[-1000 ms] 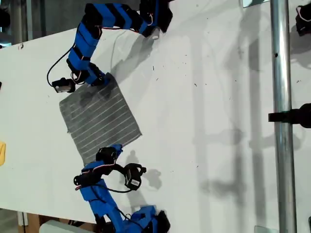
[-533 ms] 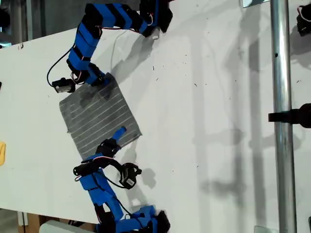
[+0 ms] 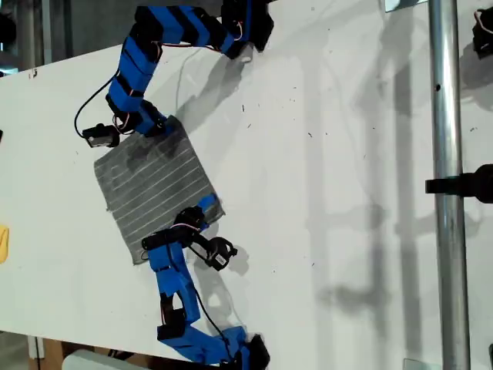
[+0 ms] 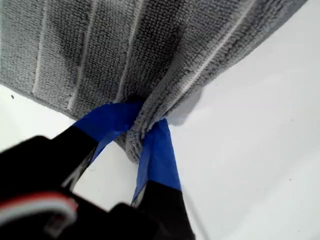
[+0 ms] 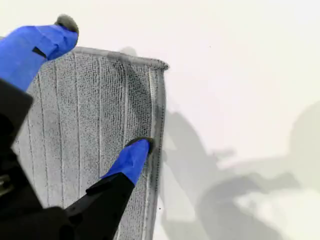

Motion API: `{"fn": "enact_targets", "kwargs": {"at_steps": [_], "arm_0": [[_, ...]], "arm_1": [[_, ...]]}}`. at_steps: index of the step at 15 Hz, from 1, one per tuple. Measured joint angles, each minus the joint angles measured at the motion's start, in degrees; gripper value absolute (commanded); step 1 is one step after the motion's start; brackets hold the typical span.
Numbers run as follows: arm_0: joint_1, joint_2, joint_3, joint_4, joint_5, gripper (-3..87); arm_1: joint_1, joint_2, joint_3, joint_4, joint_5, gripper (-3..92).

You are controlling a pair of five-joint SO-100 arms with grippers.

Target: Grasp corners of a towel and fold twice.

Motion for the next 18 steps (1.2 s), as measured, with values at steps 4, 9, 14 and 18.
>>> {"fn": "enact_targets", "kwargs": {"at_steps": [4, 9, 14, 18], "arm_0": [[0.0, -3.9, -0.6, -0.8, -0.3, 27.9], [0.0, -6.3, -4.4, 0.6, -1.9, 5.6], [0.0, -6.6, -4.5, 1.0, -1.9, -2.9], [1.1, -5.9, -4.2, 7.3, -3.0, -2.9]], "arm_1": [[-0.6, 1.0, 0.1, 0.0, 0.1, -0.3], [-0.8, 2.4, 0.1, 0.1, 0.3, -0.3], [-1.8, 2.4, 0.1, 0.1, 0.3, -0.3], [-3.5, 3.3, 0.4, 2.2, 3.2, -0.3]]}}
